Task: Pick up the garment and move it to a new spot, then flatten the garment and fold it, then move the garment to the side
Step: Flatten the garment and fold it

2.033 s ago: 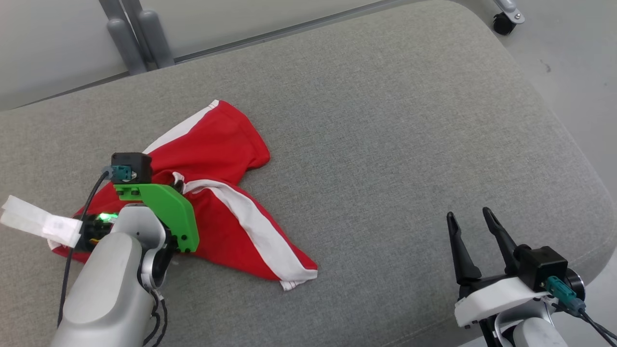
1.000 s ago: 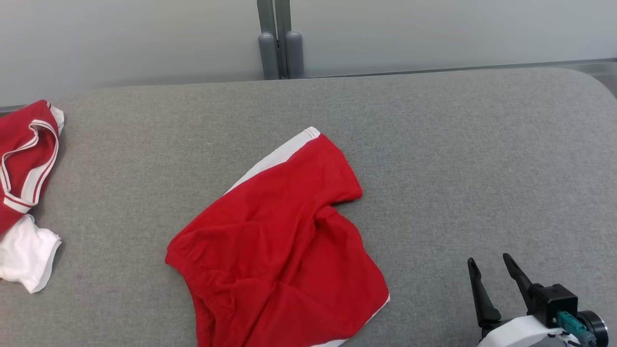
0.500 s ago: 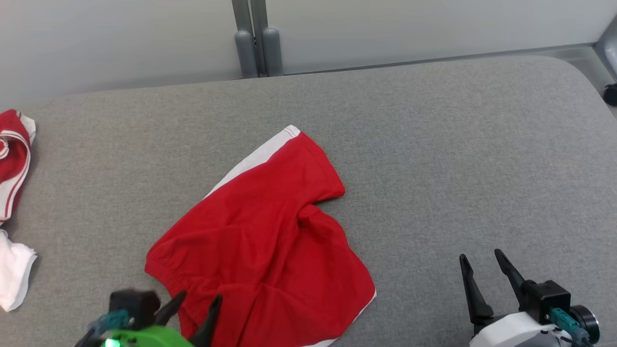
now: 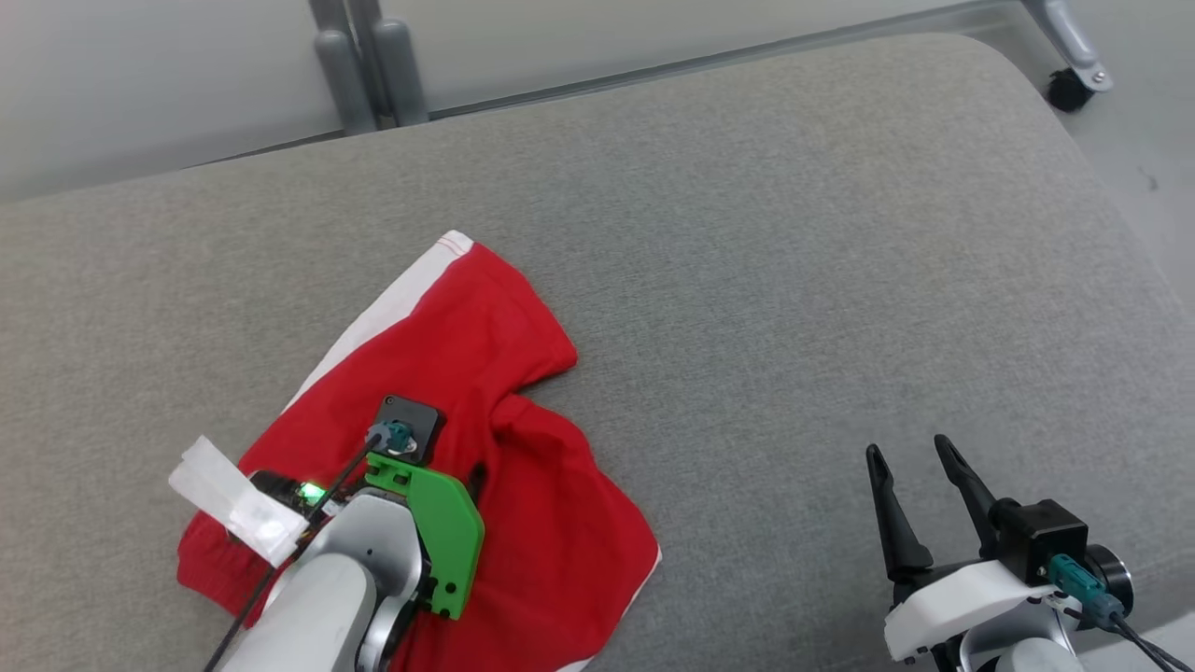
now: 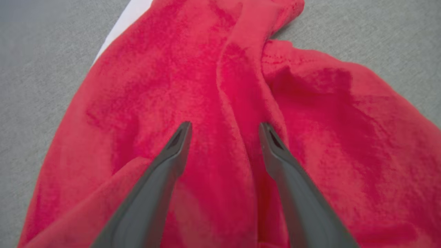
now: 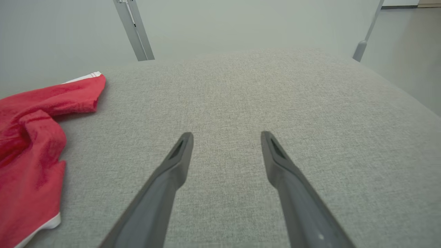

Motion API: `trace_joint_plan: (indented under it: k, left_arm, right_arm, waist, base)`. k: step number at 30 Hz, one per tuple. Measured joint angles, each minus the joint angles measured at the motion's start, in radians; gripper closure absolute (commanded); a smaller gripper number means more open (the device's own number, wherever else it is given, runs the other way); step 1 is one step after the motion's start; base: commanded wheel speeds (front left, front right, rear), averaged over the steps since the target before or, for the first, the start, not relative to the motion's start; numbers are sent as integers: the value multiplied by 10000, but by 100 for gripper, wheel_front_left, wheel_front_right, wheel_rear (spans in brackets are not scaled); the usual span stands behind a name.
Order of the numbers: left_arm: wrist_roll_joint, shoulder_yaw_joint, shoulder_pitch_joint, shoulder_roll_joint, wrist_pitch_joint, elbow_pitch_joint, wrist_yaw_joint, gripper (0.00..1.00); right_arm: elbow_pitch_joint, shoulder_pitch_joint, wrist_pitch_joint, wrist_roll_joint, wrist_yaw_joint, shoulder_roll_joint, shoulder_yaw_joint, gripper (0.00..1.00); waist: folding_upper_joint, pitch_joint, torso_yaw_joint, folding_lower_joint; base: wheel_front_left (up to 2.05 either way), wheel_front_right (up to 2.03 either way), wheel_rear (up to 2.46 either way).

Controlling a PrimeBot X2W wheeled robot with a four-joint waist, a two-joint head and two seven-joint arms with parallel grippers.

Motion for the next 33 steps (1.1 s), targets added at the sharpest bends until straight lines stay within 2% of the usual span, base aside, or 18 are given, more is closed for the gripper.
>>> trace_joint_plan:
  k: [4, 9, 10, 13, 18, 20, 27, 33]
  left_arm:
    - [-320, 12, -242, -353, -291, 719, -190, 0]
    - [-345, 2, -351, -370, -487, 1308, -240, 0]
    - [-324, -4, -392, -366, -566, 1448, -198, 100]
    - [-203, -56, -532, -326, -970, 1852, -226, 100]
    - [100, 82, -911, -366, -2642, 2362, -100, 100]
    - [316, 50, -1245, -401, -3124, 2648, -27, 100]
    - [867, -96, -2779, -447, -4424, 3935, -171, 100]
    - [1220, -36, -3765, -383, -5275, 5545, 255, 100]
  right_arm:
    - [13, 40, 0, 2, 0, 40, -207, 0]
    - [17, 139, 2, 2, 0, 67, -263, 0]
    - [17, 139, 0, 2, 0, 69, -265, 0]
    - [33, 96, 0, 4, 0, 96, -226, 0]
    - [12, -152, 0, 46, 0, 146, -144, 0]
    - [15, -155, 0, 98, 0, 150, -119, 0]
    - [98, -284, 0, 104, 0, 163, -88, 0]
    - [221, -274, 0, 134, 0, 192, -21, 0]
  waist:
    - [0, 105, -510, 0]
    - [0, 170, -917, 0]
    - [0, 179, -972, 0]
    - [0, 203, -1082, 0]
    - [0, 251, -1264, 0]
    - [0, 270, -1343, 0]
    - [0, 379, -1762, 0]
    - [0, 452, -2205, 0]
  base:
    - [0, 0, 0]
    - [0, 0, 0]
    - [0, 0, 0]
    - [0, 0, 0]
    - [0, 0, 0]
    - [0, 0, 0]
    - [0, 0, 0]
    - [0, 0, 0]
